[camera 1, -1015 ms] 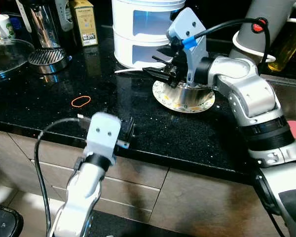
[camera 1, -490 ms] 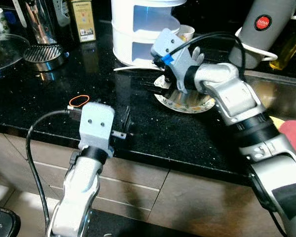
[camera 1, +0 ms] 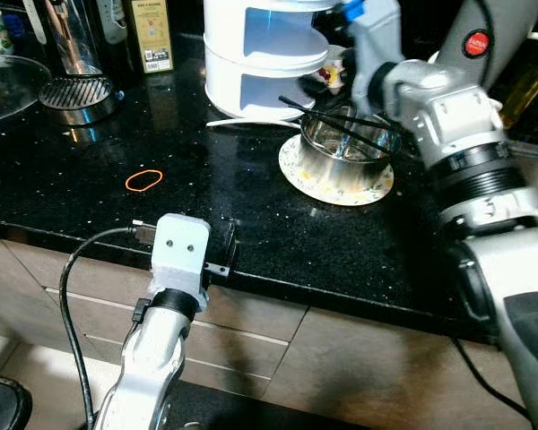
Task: Kitchen organization
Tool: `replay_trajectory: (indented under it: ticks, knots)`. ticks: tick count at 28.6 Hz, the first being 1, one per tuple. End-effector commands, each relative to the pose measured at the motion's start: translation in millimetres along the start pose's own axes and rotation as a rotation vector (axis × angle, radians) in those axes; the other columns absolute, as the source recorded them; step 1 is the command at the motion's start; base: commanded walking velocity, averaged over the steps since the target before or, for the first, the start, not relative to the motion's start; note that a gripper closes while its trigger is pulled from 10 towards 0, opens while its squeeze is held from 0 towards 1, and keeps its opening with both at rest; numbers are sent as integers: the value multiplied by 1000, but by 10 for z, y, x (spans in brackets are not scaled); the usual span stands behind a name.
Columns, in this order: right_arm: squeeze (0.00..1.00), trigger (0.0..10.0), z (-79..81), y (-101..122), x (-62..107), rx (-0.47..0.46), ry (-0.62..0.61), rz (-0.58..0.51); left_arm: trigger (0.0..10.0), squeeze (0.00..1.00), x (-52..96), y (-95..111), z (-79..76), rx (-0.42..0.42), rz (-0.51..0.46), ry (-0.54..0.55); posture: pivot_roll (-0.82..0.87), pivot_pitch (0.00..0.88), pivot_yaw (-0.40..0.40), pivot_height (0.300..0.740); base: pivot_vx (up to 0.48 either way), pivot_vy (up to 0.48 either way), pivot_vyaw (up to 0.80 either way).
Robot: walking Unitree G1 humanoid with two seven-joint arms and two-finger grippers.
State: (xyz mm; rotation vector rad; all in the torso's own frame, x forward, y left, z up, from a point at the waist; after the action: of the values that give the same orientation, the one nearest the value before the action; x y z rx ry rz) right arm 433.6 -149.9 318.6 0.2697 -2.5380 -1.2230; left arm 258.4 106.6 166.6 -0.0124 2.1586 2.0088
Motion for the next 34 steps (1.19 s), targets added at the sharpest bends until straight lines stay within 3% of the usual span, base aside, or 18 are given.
replay_trajectory:
  ticks: [1,9,17,21,27,34]
  knots:
    - [0,10000,-85,-59,18,48,-19,49,10000,0,-22,13,-4,-2,-1,2,32,52,-89,740,0,0,0]
    - [0,10000,-95,34,62,-35,134,21,10000,0,-36,88,-13,1,-27,-3,27,55,-88,740,0,0,0]
    - [0,10000,-8,-52,23,12,216,91,10000,0,-74,191,-26,7,-60,-10,25,56,-89,740,0,0,0]
    - [0,10000,71,-36,-7,-8,255,94,10000,0,-94,260,-25,12,-80,-14,26,53,-92,740,0,0,0]
    - [0,10000,82,-62,-20,-7,252,110,10000,0,-112,351,-24,20,-104,-24,31,51,-95,740,0,0,0]
    - [0,10000,35,-202,-29,98,190,182,10000,0,-123,466,-106,86,-117,-132,30,48,-96,740,0,0,0]
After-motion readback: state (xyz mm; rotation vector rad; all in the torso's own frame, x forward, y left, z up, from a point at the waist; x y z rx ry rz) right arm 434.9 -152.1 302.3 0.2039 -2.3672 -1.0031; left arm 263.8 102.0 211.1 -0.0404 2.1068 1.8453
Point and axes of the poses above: a point about 5 cm out from each wrist's last joint towards the gripper, its own x axis pointing back from the gripper into the wrist, its own y axis along the axis of the wrist's last joint, z = x × y, the point moved 2 cm from there along -x, pointing out of the wrist towards the gripper, and after that the axes turned 10 degrees about x, right-handed, at the moved point
